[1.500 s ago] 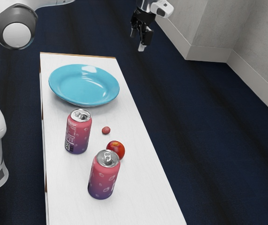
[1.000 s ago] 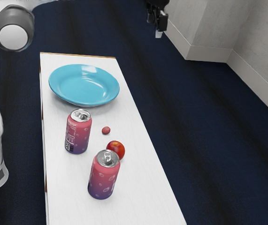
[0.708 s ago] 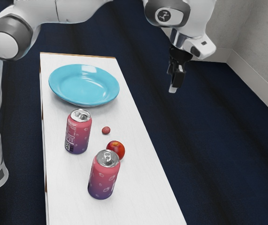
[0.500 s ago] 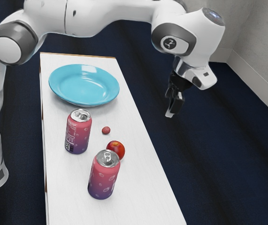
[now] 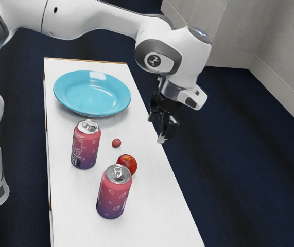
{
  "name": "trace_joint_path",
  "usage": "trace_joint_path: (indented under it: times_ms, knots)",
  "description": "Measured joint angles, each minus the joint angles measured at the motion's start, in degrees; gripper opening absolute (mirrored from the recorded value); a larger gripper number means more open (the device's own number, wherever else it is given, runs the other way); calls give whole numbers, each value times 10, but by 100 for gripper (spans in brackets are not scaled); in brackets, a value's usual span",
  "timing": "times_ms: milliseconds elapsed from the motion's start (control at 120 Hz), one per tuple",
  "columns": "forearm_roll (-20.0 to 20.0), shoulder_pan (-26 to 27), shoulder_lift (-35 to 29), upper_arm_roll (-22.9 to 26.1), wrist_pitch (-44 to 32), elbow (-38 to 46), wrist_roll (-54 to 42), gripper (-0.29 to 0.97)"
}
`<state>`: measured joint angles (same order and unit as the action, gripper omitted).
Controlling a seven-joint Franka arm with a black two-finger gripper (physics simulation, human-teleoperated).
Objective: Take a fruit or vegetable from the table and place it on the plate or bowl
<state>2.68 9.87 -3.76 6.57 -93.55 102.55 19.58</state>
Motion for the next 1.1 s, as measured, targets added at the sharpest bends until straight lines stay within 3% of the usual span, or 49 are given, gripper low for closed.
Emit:
trace_joint_path:
  times_ms: [183, 533, 775, 1100]
  knots:
    - [-16, 53, -27, 0, -11, 33, 120, 68]
    - [-28, 46, -32, -1, -29, 76, 273, 68]
    - [3, 49, -97, -1, -57, 128, 301, 68]
    - [-24, 38, -104, -1, -104, 179, 315, 68]
